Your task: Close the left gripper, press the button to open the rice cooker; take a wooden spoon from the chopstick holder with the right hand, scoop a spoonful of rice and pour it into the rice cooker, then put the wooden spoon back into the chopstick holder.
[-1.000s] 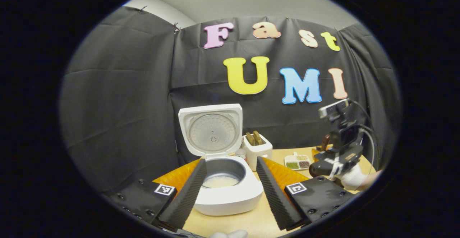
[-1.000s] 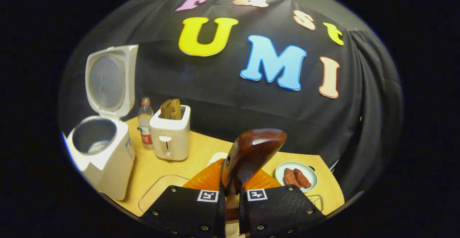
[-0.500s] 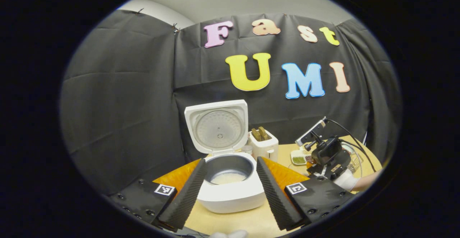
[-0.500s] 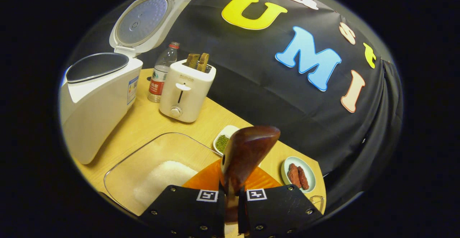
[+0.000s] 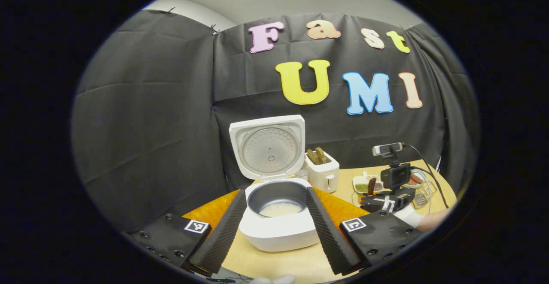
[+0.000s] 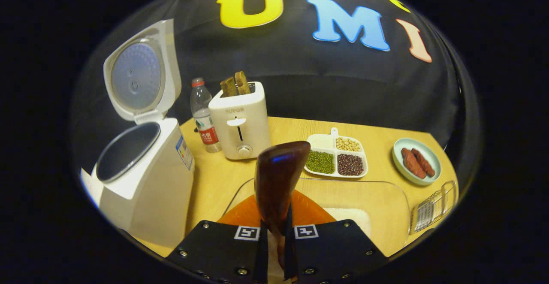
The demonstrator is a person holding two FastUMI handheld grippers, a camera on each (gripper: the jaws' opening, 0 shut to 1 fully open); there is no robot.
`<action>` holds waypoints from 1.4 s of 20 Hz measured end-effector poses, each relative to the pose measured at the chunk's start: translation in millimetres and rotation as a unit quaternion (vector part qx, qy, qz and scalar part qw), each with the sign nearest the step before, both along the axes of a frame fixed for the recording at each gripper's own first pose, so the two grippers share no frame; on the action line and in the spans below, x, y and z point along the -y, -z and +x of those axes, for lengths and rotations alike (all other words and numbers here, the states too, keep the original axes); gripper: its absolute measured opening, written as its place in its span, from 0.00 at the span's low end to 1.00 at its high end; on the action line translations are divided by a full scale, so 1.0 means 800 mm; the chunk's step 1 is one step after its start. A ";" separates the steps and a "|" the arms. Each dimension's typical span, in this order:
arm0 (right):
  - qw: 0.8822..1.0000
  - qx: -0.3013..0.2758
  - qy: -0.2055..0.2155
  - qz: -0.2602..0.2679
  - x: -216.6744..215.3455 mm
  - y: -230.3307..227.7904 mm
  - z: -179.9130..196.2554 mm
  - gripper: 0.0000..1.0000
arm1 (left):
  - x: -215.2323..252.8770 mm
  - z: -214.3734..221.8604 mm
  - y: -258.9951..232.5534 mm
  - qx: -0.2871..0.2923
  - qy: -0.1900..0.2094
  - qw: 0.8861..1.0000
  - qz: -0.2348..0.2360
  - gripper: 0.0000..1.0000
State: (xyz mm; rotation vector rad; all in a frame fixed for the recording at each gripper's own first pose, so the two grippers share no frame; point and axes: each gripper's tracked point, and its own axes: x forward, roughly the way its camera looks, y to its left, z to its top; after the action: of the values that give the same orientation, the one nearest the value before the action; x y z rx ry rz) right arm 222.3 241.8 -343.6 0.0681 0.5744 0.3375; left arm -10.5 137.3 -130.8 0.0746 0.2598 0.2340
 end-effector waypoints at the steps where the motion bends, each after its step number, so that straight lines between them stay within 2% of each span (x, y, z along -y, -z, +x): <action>1: 1.000 -0.006 0.005 0.017 0.002 -0.001 0.002 0.15 | -0.003 0.000 -0.002 0.000 0.000 1.000 -0.001 0.97; 3: 0.998 -0.022 0.017 0.064 0.007 -0.001 0.003 0.15 | -0.008 0.000 -0.003 0.001 -0.002 1.000 -0.005 0.97; 5: 0.990 -0.048 0.041 0.128 0.017 0.001 0.005 0.15 | -0.012 0.002 -0.003 0.000 -0.002 1.000 -0.008 0.96; 8: 0.969 -0.082 0.072 0.220 0.031 0.003 0.005 0.15 | -0.010 0.004 -0.003 0.001 -0.002 1.000 -0.009 0.96; 12: 0.946 -0.097 0.097 0.293 0.046 -0.006 0.004 0.15 | -0.007 0.006 -0.006 0.002 0.001 1.000 -0.006 0.96; 18: 0.913 -0.090 0.119 0.379 0.068 -0.046 0.016 0.15 | -0.005 0.006 -0.020 0.011 0.002 1.000 -0.001 0.97; 21: 0.891 -0.084 0.135 0.425 0.090 -0.071 0.019 0.15 | -0.005 0.010 -0.027 0.020 0.002 1.000 -0.001 0.97; 26: 0.870 -0.066 0.161 0.461 0.131 -0.098 0.022 0.14 | 0.003 0.013 -0.031 0.025 0.011 1.000 -0.001 0.98; 28: 0.869 -0.060 0.168 0.461 0.143 -0.103 0.023 0.15 | 0.005 0.015 -0.032 0.027 0.013 1.000 -0.002 0.98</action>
State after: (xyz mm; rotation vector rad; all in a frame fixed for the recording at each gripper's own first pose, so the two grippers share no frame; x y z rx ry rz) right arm 240.5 127.1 -261.2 1.1122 0.4687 0.2405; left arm 1.9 132.9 -105.6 0.0675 0.2060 0.2096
